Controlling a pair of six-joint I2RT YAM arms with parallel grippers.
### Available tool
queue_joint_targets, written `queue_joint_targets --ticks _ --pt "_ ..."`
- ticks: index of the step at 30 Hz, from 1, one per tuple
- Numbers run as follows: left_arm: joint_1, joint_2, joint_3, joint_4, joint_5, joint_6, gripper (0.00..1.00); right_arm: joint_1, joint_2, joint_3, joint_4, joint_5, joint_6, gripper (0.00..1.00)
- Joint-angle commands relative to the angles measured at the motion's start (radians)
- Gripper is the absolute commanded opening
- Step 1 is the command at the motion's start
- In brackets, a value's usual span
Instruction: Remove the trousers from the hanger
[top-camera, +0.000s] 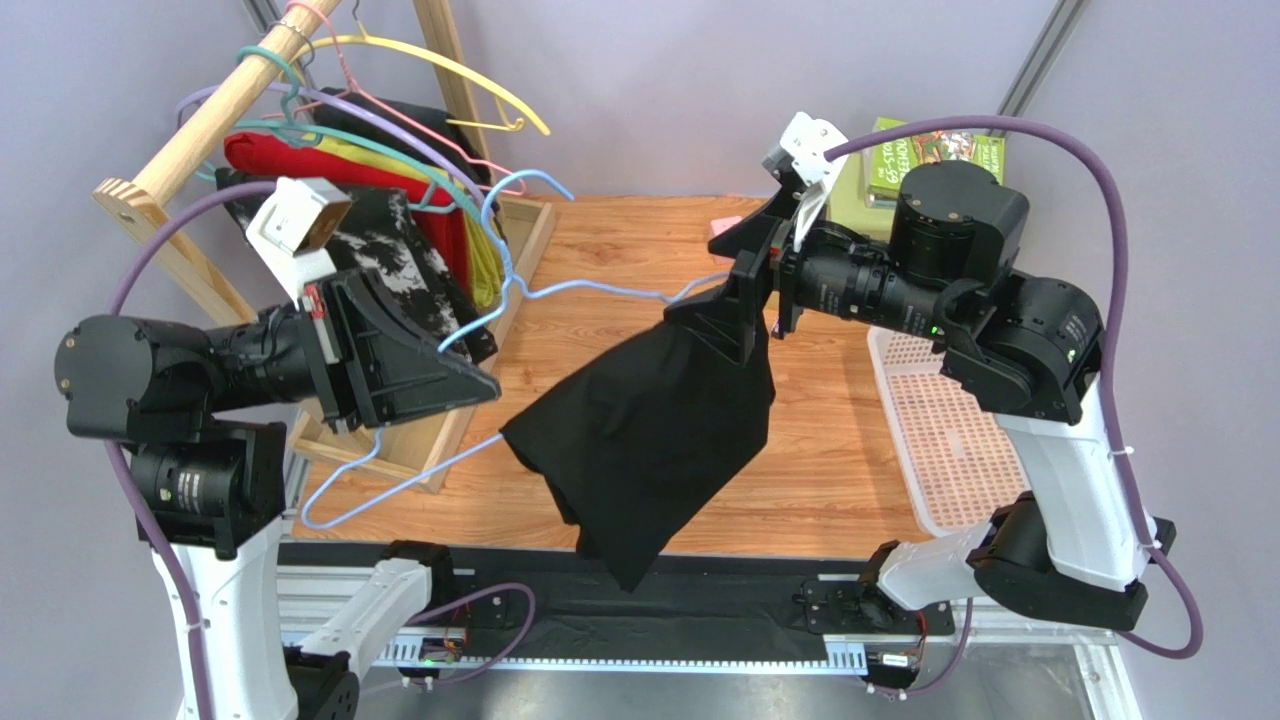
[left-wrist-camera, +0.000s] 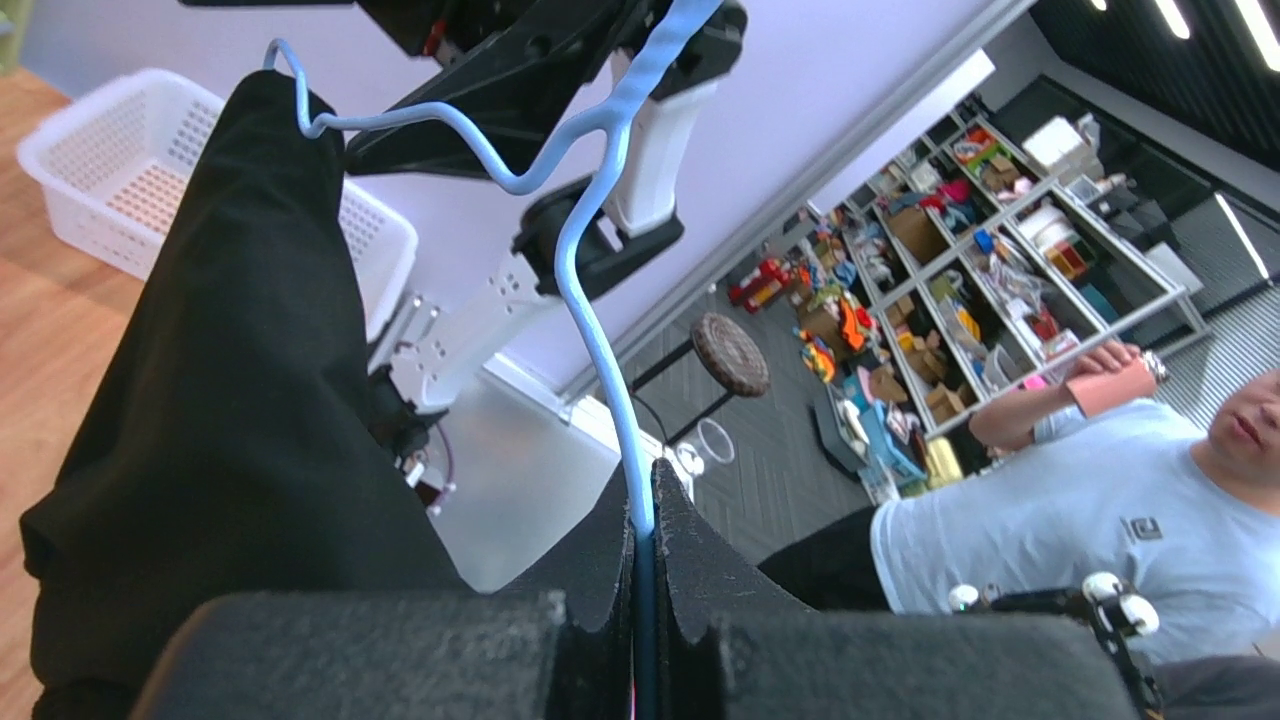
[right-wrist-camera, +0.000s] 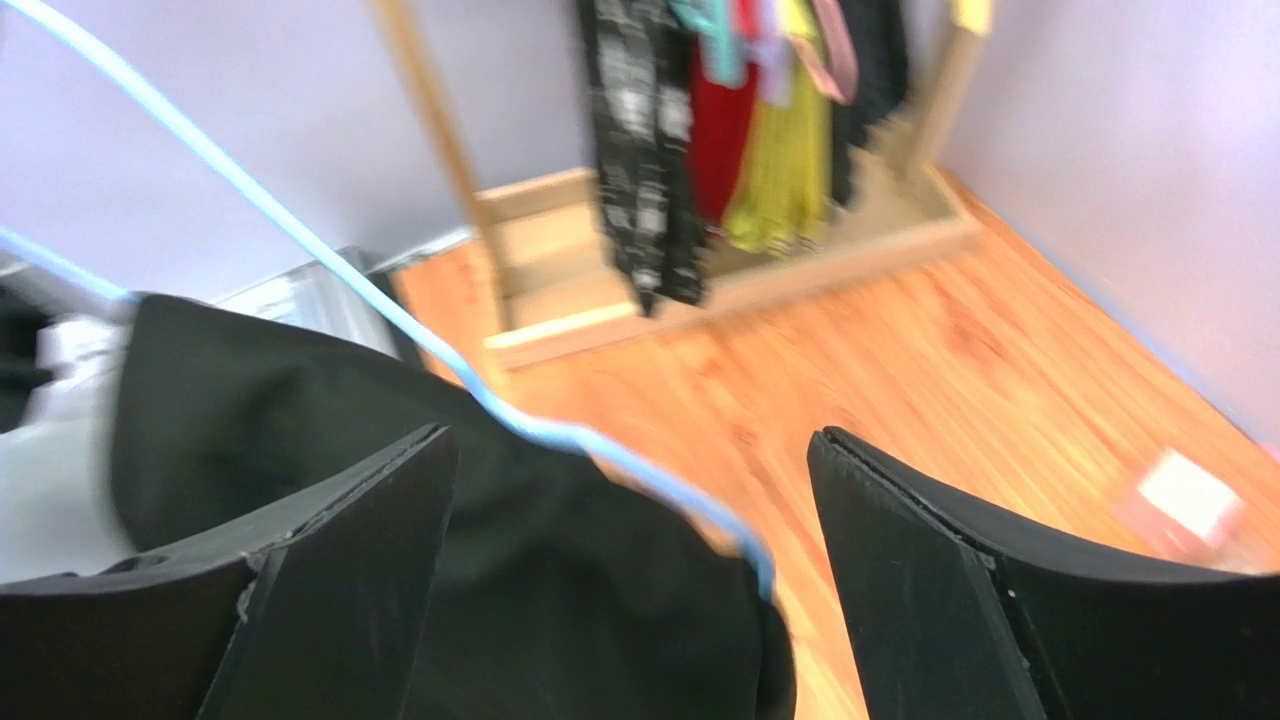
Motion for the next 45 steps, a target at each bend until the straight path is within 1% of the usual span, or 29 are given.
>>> queue_joint_targets --ticks 1,3,5,6,7,9,12,15,18,21,22,29,31,32,35,36,39,43,45 --pt "-0.023 -0.05 -0.043 0.1 0.013 -0.014 0.0 -0.003 0.024 0.061 0.005 -0.277 -0.005 0.92" --pt "-0.042 -0.065 -0.054 0.091 0.016 -0.014 0.0 -0.003 0.029 0.058 0.0 -0.294 0.021 0.91" --pt "-0.068 -0.082 -0.074 0.085 0.019 -0.008 0.0 -0.003 0.048 0.064 0.028 -0.38 0.072 0.92" --pt "-0.081 -0.087 -0.091 0.083 0.019 -0.005 0.0 -0.001 0.058 0.068 0.046 -0.471 0.096 0.92" --pt "-0.09 -0.09 -0.102 0.08 0.021 -0.005 0.0 0.0 0.073 0.07 0.095 -0.522 0.168 0.92" --pt "-0.119 -0.095 -0.119 0.082 0.024 -0.005 0.0 0.028 0.12 0.09 0.132 -0.625 0.225 0.91" --pt "-0.164 -0.079 -0.108 0.082 0.024 -0.001 0.0 0.072 0.16 0.096 0.149 -0.69 0.27 0.9" --pt "-0.211 -0.061 -0.084 0.08 0.027 0.004 0.0 0.081 0.161 0.055 0.164 -0.711 0.3 0.85" --pt "-0.243 -0.047 -0.065 0.08 0.03 0.007 0.0 0.083 0.142 0.007 0.215 -0.731 0.349 0.79" --pt "-0.268 -0.041 -0.057 0.083 0.03 0.009 0.0 0.08 0.125 -0.042 0.275 -0.773 0.403 0.66" --pt "-0.274 -0.039 -0.059 0.083 0.032 0.01 0.0 0.081 0.121 -0.056 0.29 -0.779 0.412 0.64" --pt "-0.329 -0.035 -0.071 0.079 0.036 0.013 0.0 0.074 0.111 -0.051 0.309 -0.845 0.481 0.61" --pt "-0.345 -0.032 -0.071 0.079 0.038 0.012 0.0 0.074 0.113 -0.056 0.31 -0.86 0.504 0.55" --pt "-0.351 -0.032 -0.071 0.079 0.038 0.012 0.0 0.072 0.116 -0.065 0.319 -0.88 0.518 0.49" --pt "-0.366 -0.029 -0.073 0.073 0.039 0.012 0.0 0.074 0.102 -0.122 0.426 -0.932 0.619 0.38" --pt "-0.369 -0.029 -0.071 0.073 0.039 0.012 0.0 0.072 0.101 -0.131 0.475 -0.94 0.638 0.38" --pt "-0.378 -0.023 -0.064 0.07 0.039 0.009 0.0 0.078 0.101 -0.154 0.526 -0.968 0.693 0.38" --pt "-0.388 -0.007 -0.05 0.07 0.038 0.004 0.0 0.092 0.113 -0.163 0.539 -0.991 0.718 0.38" --pt "-0.392 -0.004 -0.047 0.068 0.038 0.003 0.0 0.114 0.122 -0.159 0.555 -0.988 0.738 0.11"
